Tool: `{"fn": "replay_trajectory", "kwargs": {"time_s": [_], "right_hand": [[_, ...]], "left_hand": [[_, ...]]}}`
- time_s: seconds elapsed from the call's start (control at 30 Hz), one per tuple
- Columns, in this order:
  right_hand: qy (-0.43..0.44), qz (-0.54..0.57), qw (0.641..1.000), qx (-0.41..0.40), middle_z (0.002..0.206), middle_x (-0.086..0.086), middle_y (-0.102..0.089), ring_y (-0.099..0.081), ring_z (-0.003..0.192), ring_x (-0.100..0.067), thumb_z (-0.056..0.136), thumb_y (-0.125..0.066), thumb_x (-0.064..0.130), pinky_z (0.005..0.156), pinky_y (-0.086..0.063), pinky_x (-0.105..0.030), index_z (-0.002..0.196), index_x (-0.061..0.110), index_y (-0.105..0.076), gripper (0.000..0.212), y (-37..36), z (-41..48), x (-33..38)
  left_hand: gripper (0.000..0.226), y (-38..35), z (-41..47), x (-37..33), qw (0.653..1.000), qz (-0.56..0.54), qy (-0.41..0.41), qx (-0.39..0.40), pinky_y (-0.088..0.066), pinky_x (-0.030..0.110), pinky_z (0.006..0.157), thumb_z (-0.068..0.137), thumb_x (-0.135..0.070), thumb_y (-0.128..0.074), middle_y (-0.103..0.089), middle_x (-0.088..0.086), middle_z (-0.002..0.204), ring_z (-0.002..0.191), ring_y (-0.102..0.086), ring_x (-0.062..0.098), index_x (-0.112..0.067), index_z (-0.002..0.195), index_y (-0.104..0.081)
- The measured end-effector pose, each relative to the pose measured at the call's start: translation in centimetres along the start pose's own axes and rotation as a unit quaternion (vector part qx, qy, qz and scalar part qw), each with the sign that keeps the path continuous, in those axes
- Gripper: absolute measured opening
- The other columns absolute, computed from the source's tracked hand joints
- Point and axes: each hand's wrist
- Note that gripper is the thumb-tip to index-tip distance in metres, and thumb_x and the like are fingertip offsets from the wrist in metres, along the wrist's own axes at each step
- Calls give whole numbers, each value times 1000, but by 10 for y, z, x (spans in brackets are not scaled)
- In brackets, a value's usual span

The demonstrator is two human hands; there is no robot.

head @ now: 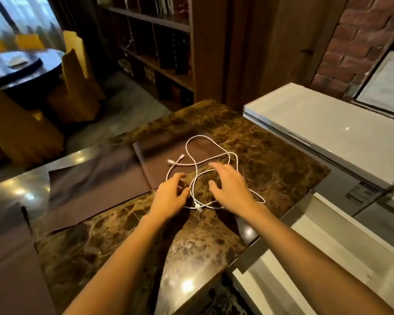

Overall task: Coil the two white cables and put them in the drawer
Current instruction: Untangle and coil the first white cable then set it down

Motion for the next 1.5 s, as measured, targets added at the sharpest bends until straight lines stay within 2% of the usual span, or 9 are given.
{"fn": "replay_trajectory", "kwargs": {"time_s": [0.17, 0.37, 0.5, 0.77, 0.97, 1.13, 1.3, 1.4, 1.5], "right_hand": [[21, -14, 997, 78, 110, -14, -70, -66, 104, -35, 92, -65, 17, 92, -49, -42, 122, 14, -68, 30, -33, -5, 4], [-14, -34, 995, 96, 108, -9, -70, -65, 102, -32, 93, -67, 30, 86, -51, -40, 114, 18, -70, 24, -57, -7, 6], [-71, -41, 993, 87, 103, -5, -69, -64, 98, -27, 89, -72, 38, 83, -49, -36, 110, 19, -72, 29, -64, -7, 6], [-190, -42, 973, 122, 94, -7, -75, -67, 96, -33, 88, -67, 28, 80, -54, -36, 83, 19, -71, 11, -68, 7, 17], [-243, 57, 957, 146, 85, 5, -75, -68, 88, -16, 87, -66, 14, 78, -54, -29, 72, 24, -74, 20, -59, 13, 8], [-221, 126, 962, 102, 66, 5, -67, -59, 61, -11, 89, -71, 20, 62, -50, -32, 78, 21, -71, 10, -61, 4, 1], [-159, 253, 954, 38, 72, -12, -70, -61, 66, -17, 91, -71, 12, 67, -50, -37, 85, 11, -69, 6, -45, 0, 6], [-135, 349, 927, 2, 82, -8, -79, -71, 78, -21, 96, -66, 11, 75, -56, -35, 94, 9, -70, 5, -19, 5, 12], [-149, 479, 865, -30, 80, -6, -76, -67, 69, -17, 100, -63, 14, 66, -57, -29, 96, 10, -71, 10, 12, 15, 19]], "left_hand": [[42, -18, -18, 2, 998, -17, 54, 8, -56, 39, 96, 89, -22, -72, -72, 0, 116, 106, -68, 18, -19, 129, -61], [27, -33, -29, 10, 997, -37, 39, -62, -54, 34, 89, 87, -18, -72, -69, -6, 108, 101, -61, 13, -23, 114, -69], [28, -36, -25, 16, 993, -56, 50, -86, -37, 23, 97, 85, -14, -74, -63, -2, 117, 113, -53, 16, -19, 112, -70], [12, -27, -23, 29, 998, -51, -29, -36, -49, 37, 91, 86, -14, -74, -70, -1, 100, 103, -59, 20, -16, 98, -78], [17, -18, -25, 26, 997, -58, -27, 38, -52, 45, 86, 85, -23, -69, -71, -8, 96, 95, -61, 19, -28, 101, -75], [21, -14, -26, 10, 992, -106, 10, 70, -52, 45, 93, 93, -30, -61, -75, -14, 88, 86, -70, 8, -36, 112, -70], [19, -9, -26, -2, 988, -136, 29, 60, -52, 44, 95, 96, -35, -60, -76, -16, 90, 88, -68, 2, -35, 111, -72], [18, -7, -24, -6, 994, -80, 35, 66, -44, 35, 96, 95, -40, -61, -72, -18, 86, 91, -68, 4, -35, 108, -72], [18, -6, -23, -11, 998, -47, 35, 39, -27, 17, 91, 98, -40, -57, -71, -22, 96, 101, -65, 2, -37, 109, -71]]}}
Point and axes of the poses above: each hand's wrist, its own z-axis towards the middle knuckle, its own y-axis out of the back of the hand, x = y × z
